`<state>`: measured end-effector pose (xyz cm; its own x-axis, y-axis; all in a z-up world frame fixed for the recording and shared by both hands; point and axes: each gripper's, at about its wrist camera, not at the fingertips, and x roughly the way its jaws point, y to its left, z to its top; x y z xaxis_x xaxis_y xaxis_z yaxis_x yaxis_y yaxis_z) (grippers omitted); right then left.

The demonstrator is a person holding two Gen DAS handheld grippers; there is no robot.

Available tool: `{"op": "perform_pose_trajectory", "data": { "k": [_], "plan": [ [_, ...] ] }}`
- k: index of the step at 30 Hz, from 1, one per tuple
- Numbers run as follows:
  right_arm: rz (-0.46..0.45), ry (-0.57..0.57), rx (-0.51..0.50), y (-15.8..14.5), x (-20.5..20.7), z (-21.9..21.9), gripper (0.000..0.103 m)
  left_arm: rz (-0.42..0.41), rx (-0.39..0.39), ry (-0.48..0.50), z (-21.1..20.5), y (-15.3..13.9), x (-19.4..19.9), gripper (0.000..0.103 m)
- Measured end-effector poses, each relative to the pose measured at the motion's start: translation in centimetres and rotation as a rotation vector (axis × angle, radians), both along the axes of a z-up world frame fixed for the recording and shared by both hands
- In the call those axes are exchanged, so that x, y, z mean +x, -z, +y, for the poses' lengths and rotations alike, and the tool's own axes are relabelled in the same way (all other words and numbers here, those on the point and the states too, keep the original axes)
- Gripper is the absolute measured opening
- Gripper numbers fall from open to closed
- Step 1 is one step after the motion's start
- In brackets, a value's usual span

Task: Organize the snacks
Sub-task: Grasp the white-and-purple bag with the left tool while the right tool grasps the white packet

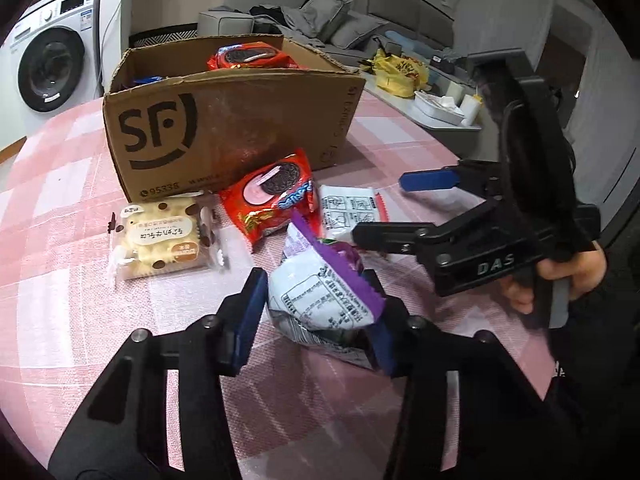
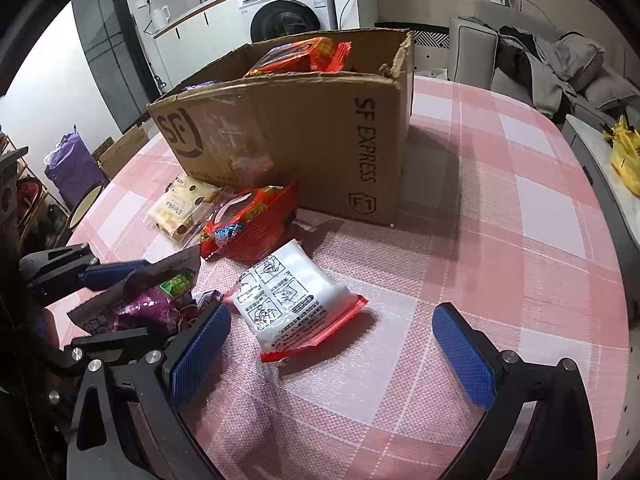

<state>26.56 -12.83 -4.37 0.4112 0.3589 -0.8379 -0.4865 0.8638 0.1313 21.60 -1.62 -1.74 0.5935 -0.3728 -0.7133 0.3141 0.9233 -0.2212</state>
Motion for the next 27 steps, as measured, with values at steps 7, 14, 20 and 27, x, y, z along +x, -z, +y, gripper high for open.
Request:
{"op": "perform_pose_trajectory", "data": {
  "k": [7,14,20,27],
  "plan": [
    [0.0,0.013,0.013,0.0,0.0,0.3,0.103,-0.027,-0.004,-0.037,1.3,-0.8,0.1,0.041],
    [0.027,0.023,0.015,0.9,0.0,2.0,0.103,-0.035,-0.015,-0.11,3.2,-1.2,0.5,0.041],
    [0.005,0.059,-0.014,1.1,0.2,3.4,0.102,-0.044,-0.018,-0.128,4.3,-1.5,0.3,0.041],
    [-0.023,0.074,-0.093,1.1,0.2,3.7,0.103,-0.038,-0.004,-0.136,4.2,-1.2,0.2,0.041]
  ]
}}
